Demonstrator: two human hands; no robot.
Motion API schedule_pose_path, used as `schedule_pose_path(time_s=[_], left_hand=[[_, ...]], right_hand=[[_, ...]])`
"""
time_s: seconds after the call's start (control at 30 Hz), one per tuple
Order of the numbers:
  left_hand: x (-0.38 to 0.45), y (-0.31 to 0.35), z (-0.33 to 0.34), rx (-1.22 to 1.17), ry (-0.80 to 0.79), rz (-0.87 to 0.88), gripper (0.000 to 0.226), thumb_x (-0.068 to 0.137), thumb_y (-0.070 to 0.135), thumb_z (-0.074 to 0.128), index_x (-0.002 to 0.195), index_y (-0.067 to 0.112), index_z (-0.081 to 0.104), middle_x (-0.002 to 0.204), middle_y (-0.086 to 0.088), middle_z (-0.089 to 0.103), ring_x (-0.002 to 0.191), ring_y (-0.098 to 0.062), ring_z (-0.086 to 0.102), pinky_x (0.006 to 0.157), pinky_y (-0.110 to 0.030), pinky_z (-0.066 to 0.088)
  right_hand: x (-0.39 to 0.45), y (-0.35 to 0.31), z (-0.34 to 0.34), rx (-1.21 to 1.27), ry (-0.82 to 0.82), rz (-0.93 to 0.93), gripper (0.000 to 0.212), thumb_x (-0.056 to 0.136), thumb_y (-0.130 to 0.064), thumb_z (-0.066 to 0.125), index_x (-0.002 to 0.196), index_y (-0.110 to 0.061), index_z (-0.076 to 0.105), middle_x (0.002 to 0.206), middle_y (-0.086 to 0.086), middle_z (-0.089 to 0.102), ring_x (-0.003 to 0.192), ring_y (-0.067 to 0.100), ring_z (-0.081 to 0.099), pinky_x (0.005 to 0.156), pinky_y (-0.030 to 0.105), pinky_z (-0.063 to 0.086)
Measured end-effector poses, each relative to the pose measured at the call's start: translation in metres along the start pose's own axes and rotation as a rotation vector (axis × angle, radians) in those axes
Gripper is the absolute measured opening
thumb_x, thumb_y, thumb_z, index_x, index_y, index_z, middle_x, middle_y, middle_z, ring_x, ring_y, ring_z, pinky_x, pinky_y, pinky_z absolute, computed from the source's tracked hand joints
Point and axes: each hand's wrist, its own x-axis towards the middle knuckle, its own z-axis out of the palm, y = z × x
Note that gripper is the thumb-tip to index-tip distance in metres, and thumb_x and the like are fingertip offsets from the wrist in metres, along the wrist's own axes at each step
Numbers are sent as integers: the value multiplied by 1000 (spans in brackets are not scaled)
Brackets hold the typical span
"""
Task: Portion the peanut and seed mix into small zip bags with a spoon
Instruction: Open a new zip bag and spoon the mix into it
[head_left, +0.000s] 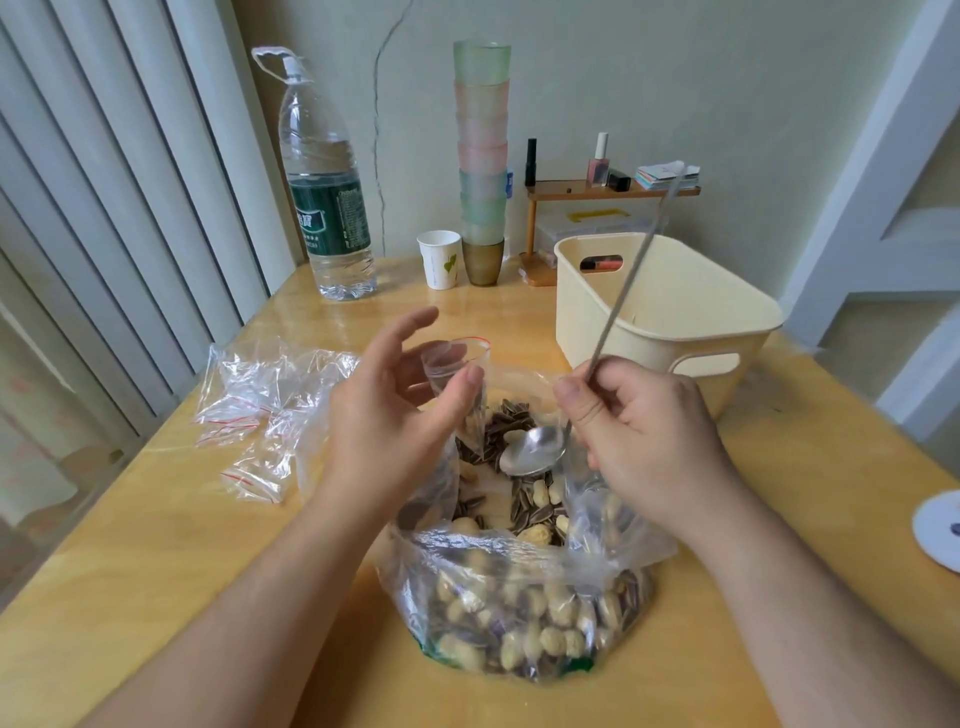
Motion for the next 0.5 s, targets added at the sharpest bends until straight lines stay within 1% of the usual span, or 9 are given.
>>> schedule_pose_path(time_s=[0.03, 0.1, 0.2, 0.27, 0.3, 0.37, 0.5], left_hand=[[0, 1, 0, 3, 5, 9, 61, 84, 34, 82, 140, 28, 57, 114, 5, 78, 102, -13, 76, 95, -42, 61], [0, 2, 1, 15, 12, 30, 62, 83, 36, 83, 139, 28, 57, 115, 4, 78, 107, -11, 75, 97, -41, 60], [0, 2, 2, 43, 3, 63, 60, 86, 30, 85, 139, 30, 57, 115, 5, 77, 109, -8, 74, 97, -39, 60], [-1, 2, 3, 57, -8, 84, 60, 86, 28, 85, 139, 29, 57, 116, 4, 76, 109, -9, 74, 97, -39, 60], [-1, 1, 3, 61, -14, 89, 61, 86, 28, 85, 140, 28, 56, 116, 4, 76, 109, -10, 74, 96, -40, 61], [-1, 1, 3, 75, -31, 84, 62, 85, 32, 85, 140, 30, 56, 115, 3, 76, 107, -9, 75, 95, -40, 61], [-1, 2, 1, 120, -52, 92, 66, 82, 42, 84, 140, 36, 54, 115, 4, 76, 103, -5, 75, 93, -37, 62]], right_hand=[[0, -1, 2, -13, -29, 20, 44, 98, -53, 58, 76, -15, 66, 55, 4, 61, 53, 28, 60, 55, 41, 51], [0, -3, 5, -30, -78, 76, 50, 95, -56, 57, 72, -13, 63, 57, 7, 62, 56, 30, 58, 57, 41, 52], [0, -6, 7, -5, -139, 190, 46, 96, -52, 62, 69, -14, 61, 60, 4, 67, 52, 22, 60, 57, 39, 55], [-1, -7, 9, 52, -178, 264, 41, 97, -48, 65, 72, -15, 64, 61, 0, 70, 48, 15, 63, 54, 33, 54], [-1, -7, 10, 76, -192, 288, 38, 97, -46, 66, 74, -16, 65, 62, -1, 70, 47, 15, 64, 53, 31, 53], [-2, -7, 12, 103, -194, 315, 33, 98, -43, 67, 76, -18, 67, 62, -1, 71, 48, 16, 66, 52, 30, 53], [0, -2, 15, 77, -124, 324, 26, 98, -41, 69, 77, -26, 68, 63, -3, 71, 48, 15, 66, 54, 29, 51]])
